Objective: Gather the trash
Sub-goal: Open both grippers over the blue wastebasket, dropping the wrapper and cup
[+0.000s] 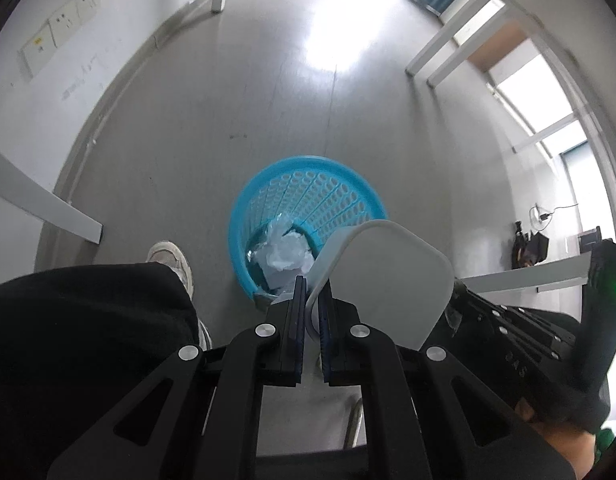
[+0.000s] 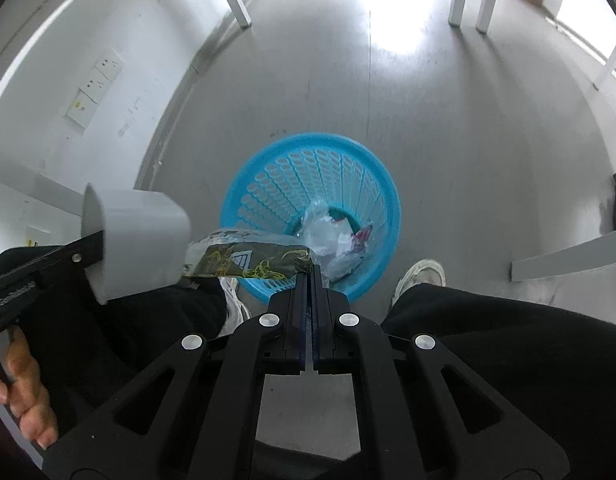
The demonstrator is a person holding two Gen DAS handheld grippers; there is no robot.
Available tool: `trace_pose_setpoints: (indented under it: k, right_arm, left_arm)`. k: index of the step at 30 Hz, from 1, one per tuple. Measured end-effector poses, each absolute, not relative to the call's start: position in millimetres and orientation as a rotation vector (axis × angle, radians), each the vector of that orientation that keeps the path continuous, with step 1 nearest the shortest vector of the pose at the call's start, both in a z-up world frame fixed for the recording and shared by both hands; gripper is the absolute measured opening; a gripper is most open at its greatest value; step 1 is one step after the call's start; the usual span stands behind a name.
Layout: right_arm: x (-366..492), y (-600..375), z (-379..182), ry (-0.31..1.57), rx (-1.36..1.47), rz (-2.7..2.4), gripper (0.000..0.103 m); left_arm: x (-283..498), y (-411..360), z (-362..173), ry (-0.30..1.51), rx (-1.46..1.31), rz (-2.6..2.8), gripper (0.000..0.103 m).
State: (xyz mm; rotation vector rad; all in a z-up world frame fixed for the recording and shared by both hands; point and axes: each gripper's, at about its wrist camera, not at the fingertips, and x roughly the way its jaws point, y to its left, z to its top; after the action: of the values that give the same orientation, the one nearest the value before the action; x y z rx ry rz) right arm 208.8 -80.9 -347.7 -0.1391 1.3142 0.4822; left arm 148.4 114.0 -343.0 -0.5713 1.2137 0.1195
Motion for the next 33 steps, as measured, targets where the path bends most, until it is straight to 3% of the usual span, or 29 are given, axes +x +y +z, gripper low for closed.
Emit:
trace_pose_setpoints:
  k: [16,24,33]
  right_arm:
    - [265.2,-55.9,-453.6,1.534,-0.217,0.380,0.001]
    - [270.1,-51.1,-480.6,1.582,-0.231,0.361,0.001]
    - [280.4,-52.1,-482.9,1.552,-0.226,0.331,0.001]
  left_arm:
    - [214.9,123.7,-432.1,1.449,-0.606,0.226,0.005]
    - [229.5,119.3,-461.9,1.527,-0.581,0.240,0.005]
    - [232.1,117.8,-460.2,1.517,-0.580,0.230,0.005]
